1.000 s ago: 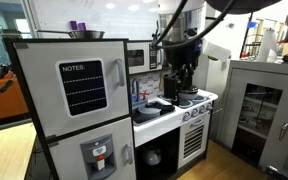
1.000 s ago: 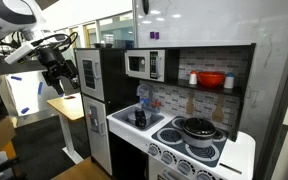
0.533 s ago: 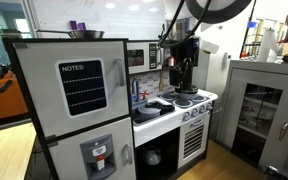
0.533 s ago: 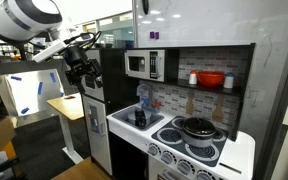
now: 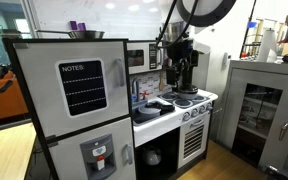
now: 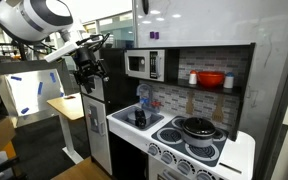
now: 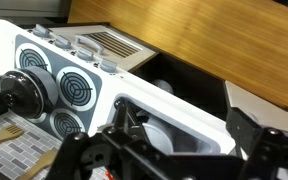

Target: Remove the pot from the sink and put it on the stove

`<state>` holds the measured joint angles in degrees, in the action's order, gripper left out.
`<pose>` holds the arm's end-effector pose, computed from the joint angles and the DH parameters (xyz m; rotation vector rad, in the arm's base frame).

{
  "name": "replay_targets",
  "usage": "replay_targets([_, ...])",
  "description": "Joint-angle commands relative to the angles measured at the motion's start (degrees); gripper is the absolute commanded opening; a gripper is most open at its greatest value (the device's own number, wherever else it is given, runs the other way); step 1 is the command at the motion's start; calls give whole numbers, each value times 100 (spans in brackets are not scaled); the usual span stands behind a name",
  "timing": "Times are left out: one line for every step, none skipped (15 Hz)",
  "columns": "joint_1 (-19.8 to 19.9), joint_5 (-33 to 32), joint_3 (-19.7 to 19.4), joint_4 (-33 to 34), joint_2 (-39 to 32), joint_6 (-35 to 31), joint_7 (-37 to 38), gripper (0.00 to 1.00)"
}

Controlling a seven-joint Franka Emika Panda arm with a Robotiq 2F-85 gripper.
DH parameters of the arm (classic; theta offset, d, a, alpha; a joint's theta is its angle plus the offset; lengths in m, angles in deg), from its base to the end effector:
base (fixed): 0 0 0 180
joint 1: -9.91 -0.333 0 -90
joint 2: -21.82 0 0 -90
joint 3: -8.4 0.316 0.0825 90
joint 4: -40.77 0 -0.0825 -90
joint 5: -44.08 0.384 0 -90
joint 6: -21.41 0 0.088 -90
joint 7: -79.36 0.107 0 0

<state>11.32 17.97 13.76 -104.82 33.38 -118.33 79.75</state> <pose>0.4483 0.0296 0.3536 2.7576 0.5555 0.1500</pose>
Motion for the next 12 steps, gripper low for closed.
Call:
replay_targets([-53,-2,-50,7,3,18,-1,100])
replay_targets([-53,-2,-50,7,3,18,-1,100])
replay_targets([-53,-2,-50,7,3,18,-1,100])
replay_targets([-53,-2,-50,7,3,18,-1,100])
replay_targets([-53,-2,-50,7,3,19,-1,100])
replay_targets([-53,-2,-50,7,3,19,-1,100])
replay_targets([-53,-2,-50,7,3,19,-1,100])
replay_targets([-45,-64,-36,8,24,11,33,100])
replay_targets([-51,-52,-41,24,10,4,3,100])
replay_targets([-46,-72,-53,49,-23,-33,-41,100])
replay_targets([-58,-10,-93,101,-90,-36,-224,100])
replay_targets([-41,-52,-136,141,-159,-116,-387,100])
